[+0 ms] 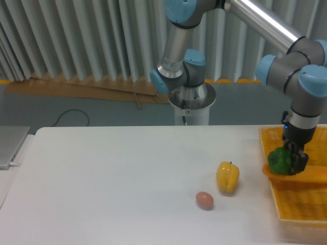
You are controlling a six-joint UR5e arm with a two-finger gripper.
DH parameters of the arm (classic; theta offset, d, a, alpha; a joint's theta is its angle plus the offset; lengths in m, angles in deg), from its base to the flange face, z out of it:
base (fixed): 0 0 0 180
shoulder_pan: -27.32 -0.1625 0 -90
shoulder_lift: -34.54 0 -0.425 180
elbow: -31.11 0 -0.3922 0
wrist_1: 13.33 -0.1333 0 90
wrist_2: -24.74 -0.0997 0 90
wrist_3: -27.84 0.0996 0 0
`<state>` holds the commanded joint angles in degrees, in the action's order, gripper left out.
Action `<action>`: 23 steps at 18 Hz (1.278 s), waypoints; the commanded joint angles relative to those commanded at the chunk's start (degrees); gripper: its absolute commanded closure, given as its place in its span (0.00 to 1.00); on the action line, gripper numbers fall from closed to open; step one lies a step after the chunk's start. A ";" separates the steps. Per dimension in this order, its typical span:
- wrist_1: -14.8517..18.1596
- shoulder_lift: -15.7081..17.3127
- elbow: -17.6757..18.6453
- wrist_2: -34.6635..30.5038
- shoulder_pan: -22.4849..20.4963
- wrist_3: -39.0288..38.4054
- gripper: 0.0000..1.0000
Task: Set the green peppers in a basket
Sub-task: 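Lower the green pepper into the basket beside the red pepper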
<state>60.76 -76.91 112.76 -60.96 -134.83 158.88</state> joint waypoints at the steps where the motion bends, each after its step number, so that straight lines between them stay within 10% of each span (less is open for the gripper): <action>1: -0.17 0.00 -0.09 0.53 -0.18 1.05 0.44; 23: 1.23 1.23 1.32 2.73 -8.08 10.90 0.42</action>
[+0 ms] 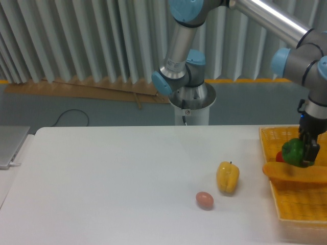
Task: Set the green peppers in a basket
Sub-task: 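Lower the green pepper into the basket beside the red pepper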
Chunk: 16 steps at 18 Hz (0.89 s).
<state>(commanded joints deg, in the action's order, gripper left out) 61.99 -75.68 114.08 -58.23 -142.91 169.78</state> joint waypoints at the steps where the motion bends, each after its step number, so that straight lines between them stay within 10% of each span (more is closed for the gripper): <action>1: 0.00 -0.18 -0.09 0.44 -0.97 0.26 0.46; 16: -2.99 -0.79 1.50 -0.17 -4.93 4.57 0.51</action>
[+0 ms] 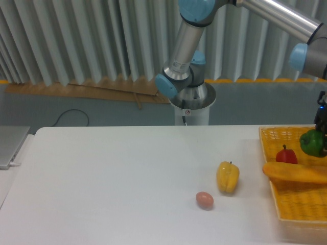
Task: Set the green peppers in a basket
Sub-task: 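Lower the green pepper into the basket beside the red pepper, then open the gripper and release the green pepper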
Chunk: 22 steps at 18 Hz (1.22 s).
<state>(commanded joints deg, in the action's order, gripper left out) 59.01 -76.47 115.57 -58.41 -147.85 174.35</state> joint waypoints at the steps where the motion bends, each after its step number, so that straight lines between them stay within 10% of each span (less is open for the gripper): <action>1: -0.09 -0.09 0.00 0.00 0.00 0.17 0.51; 4: -0.09 -0.17 0.00 0.00 0.09 -0.17 0.44; 8: -2.63 -0.70 0.79 0.09 0.79 -0.61 0.00; 16: -4.75 -1.06 0.62 0.18 2.28 -5.34 0.00; 22: -3.52 2.37 -0.18 -0.09 11.77 -22.13 0.00</action>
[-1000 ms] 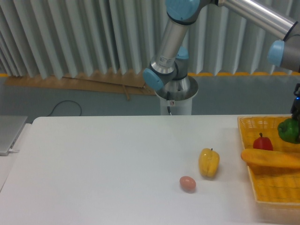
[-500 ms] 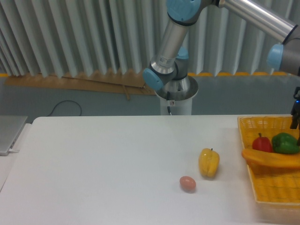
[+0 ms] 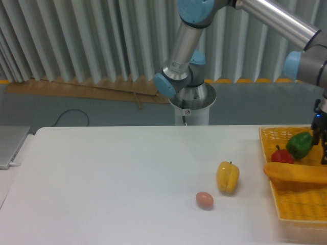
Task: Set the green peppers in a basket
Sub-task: 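Open the gripper and release the green pepper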
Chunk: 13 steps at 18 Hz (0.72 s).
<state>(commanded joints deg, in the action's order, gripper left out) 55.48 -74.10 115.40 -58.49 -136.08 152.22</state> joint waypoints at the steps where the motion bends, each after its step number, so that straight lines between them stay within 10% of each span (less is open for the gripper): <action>1: 0.61 0.44 -0.09 0.17 0.71 -1.06 0.00; 13: 3.43 2.90 -0.26 -0.09 9.23 -12.14 0.00</action>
<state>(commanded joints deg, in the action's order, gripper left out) 58.91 -71.20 115.13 -58.58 -126.85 140.08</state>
